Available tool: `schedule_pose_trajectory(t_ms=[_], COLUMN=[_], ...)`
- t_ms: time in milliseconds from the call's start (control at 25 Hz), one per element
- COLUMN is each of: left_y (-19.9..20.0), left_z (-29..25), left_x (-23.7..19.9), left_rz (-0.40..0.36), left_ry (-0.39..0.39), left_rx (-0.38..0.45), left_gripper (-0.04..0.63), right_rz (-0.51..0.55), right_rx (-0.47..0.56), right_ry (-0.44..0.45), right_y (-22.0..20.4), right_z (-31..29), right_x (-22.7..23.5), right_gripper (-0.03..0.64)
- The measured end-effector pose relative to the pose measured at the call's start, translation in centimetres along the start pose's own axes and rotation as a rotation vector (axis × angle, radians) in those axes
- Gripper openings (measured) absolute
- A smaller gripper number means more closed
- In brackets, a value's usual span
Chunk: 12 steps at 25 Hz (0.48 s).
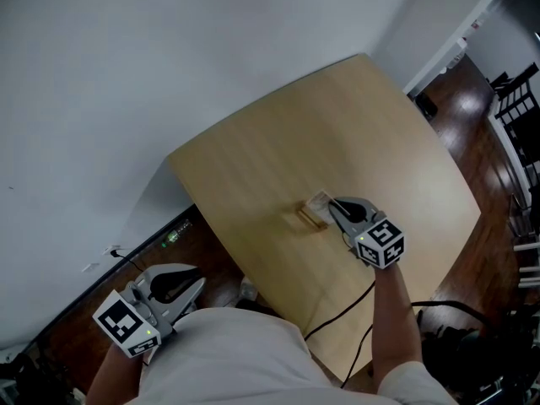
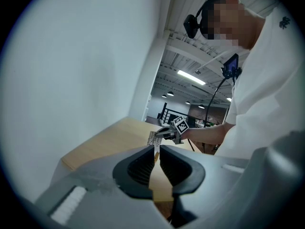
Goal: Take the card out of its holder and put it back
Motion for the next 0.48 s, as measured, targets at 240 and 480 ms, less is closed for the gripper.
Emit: schedule_pose_trajectory(t_ms=[240, 480], left_y=[0.3, 0.4], left_z=[-0.1, 0.2], left_x=[-0.2, 0.1], left_rz=[0.001, -0.003], left_ry=[0.005, 0.021], left_rx=[-0.004, -0.012], left_gripper=[0.041, 0.041], right_rz=[-0.012, -0.035], right_rx=[-0.007, -0.008], right_ry=[0.005, 0.028], right_y=[-0.8, -2.3], right_z=[-0.7, -1.2], right_x=[0.3, 1.0], right_gripper=[0.020, 0.020])
Point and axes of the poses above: the fingertips, and each gripper's own axes: z backward along the fingers, x to its right, y out of its top, the point moved 7 cm from there along z, backward along the fingers, and after that the axes turned 5 degrees about -z, right-handed, at the moved point
